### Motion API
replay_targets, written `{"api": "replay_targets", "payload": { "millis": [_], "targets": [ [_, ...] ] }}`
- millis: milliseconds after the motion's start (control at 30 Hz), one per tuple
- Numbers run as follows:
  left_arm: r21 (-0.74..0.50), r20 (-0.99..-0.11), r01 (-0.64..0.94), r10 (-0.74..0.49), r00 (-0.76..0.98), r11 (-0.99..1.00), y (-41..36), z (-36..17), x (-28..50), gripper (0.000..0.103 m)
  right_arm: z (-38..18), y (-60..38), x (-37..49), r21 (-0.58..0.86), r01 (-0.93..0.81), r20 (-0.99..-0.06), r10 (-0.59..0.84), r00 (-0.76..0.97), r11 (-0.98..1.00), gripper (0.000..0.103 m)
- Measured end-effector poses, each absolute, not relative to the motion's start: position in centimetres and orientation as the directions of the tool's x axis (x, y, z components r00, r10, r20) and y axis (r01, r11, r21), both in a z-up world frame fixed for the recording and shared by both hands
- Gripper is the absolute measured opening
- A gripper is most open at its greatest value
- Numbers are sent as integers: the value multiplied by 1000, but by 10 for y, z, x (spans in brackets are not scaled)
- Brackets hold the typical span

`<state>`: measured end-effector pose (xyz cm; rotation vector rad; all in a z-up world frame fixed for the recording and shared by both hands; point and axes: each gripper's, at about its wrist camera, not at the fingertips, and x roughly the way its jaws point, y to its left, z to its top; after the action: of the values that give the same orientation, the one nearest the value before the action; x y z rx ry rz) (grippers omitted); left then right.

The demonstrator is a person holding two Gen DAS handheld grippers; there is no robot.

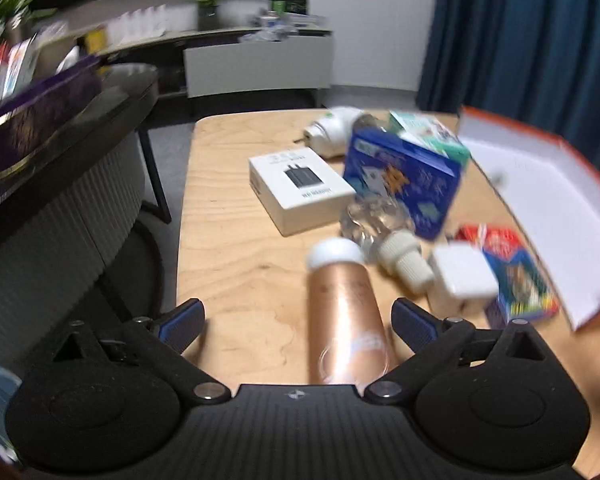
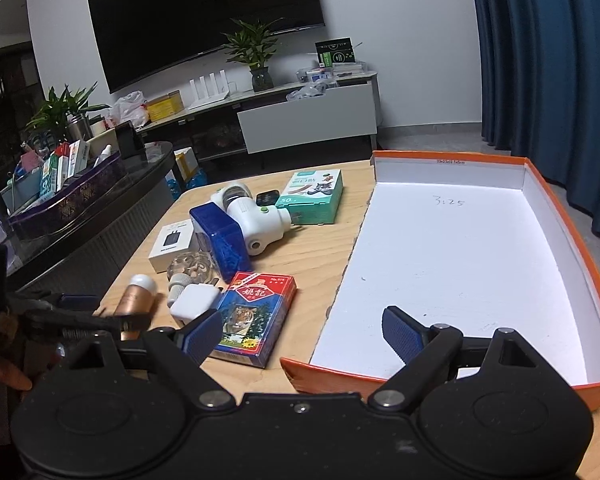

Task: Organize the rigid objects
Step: 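Reach the left gripper down to the bronze lotion tube and close on it, then lift the lotion tube with the left gripper while the right gripper grasps the tiger card box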

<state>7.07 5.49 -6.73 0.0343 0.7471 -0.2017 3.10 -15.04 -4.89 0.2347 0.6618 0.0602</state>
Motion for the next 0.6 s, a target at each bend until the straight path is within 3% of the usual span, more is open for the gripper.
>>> {"api": "replay_targets", "payload": {
  "millis": [167,300,367,433,600],
  "targets": [
    [74,-685,182,-83,724,980,32,-71,87,101,-49,-142,33,212,-7,-604,137,785,977,102],
    [37,-659,182,-113,744,983,32,-73,82,93,-50,-135,38,202,-34,-612,153,776,979,102],
    [41,-641,204,-131,756,978,34,-70,85,62,-53,-130,43,206,-56,-619,174,766,977,102],
    [37,-633,221,-148,760,975,32,-68,85,38,-57,-126,50,207,-61,-636,182,750,976,102],
    [-15,-629,207,-171,759,978,40,-67,80,36,-69,-114,69,209,-72,-677,197,709,975,102]
  ]
}}
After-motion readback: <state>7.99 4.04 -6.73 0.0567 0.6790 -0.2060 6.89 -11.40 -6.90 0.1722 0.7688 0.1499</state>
